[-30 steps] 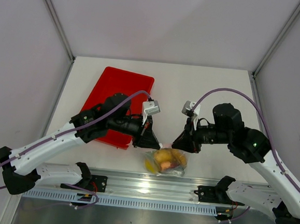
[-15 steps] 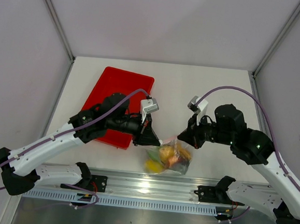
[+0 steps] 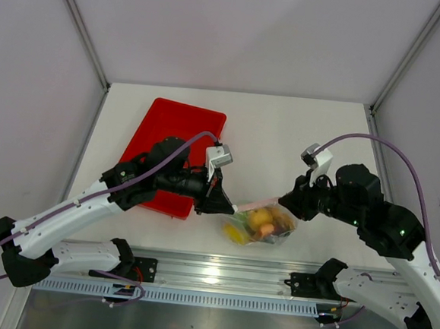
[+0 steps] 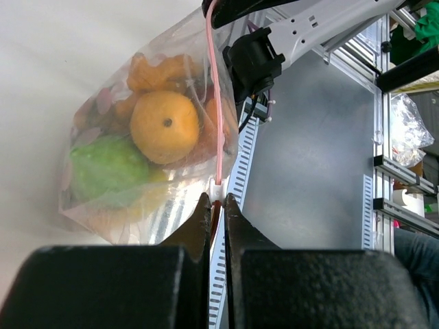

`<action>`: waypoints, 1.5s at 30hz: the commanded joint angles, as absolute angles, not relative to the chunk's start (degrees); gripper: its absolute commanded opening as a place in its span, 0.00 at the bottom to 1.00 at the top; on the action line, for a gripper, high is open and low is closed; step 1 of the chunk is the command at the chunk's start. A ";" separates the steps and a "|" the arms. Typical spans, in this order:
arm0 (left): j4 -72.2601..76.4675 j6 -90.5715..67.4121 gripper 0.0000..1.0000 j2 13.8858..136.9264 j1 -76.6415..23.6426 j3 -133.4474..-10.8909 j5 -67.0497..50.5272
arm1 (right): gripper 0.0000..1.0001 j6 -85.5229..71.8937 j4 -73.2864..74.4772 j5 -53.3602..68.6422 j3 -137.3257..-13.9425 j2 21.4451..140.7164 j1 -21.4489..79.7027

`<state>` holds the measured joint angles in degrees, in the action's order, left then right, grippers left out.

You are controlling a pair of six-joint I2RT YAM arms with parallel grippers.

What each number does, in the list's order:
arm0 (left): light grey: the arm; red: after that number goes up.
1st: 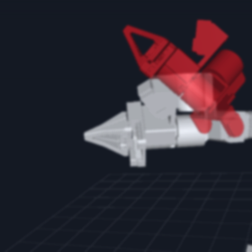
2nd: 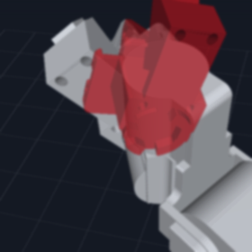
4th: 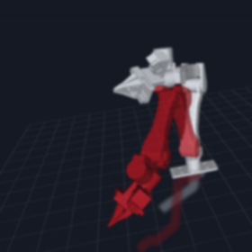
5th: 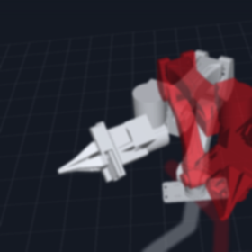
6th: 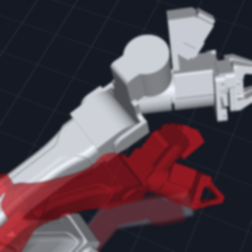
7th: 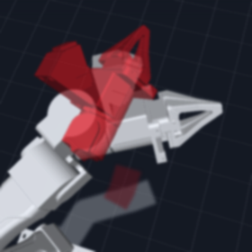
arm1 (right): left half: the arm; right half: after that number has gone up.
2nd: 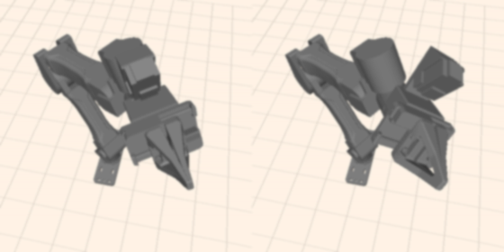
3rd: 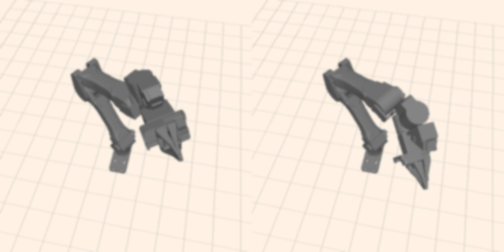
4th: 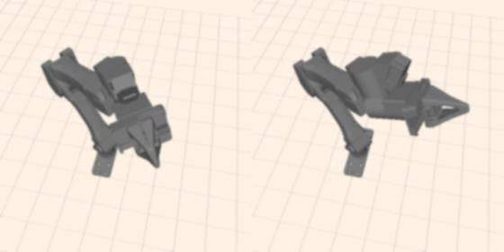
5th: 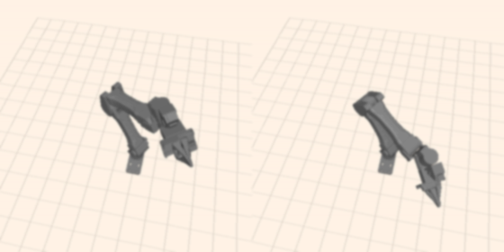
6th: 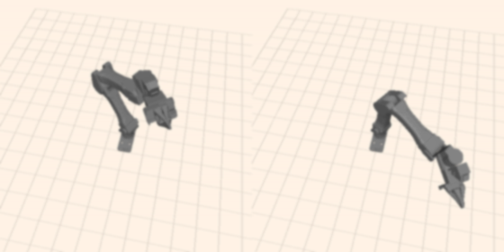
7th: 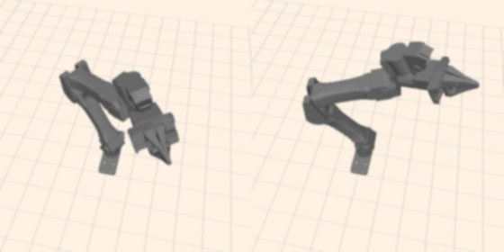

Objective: Place the food in the zip-top bag and seal the zipper
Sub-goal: Zip the zipper food storage bag at the center of the board.

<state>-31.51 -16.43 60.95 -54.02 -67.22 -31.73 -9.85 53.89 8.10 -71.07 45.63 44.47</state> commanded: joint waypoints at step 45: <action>-31.29 -17.14 0.01 57.04 -54.05 -65.13 -33.58 | 0.07 2.55 45.88 24.44 -74.97 59.77 55.46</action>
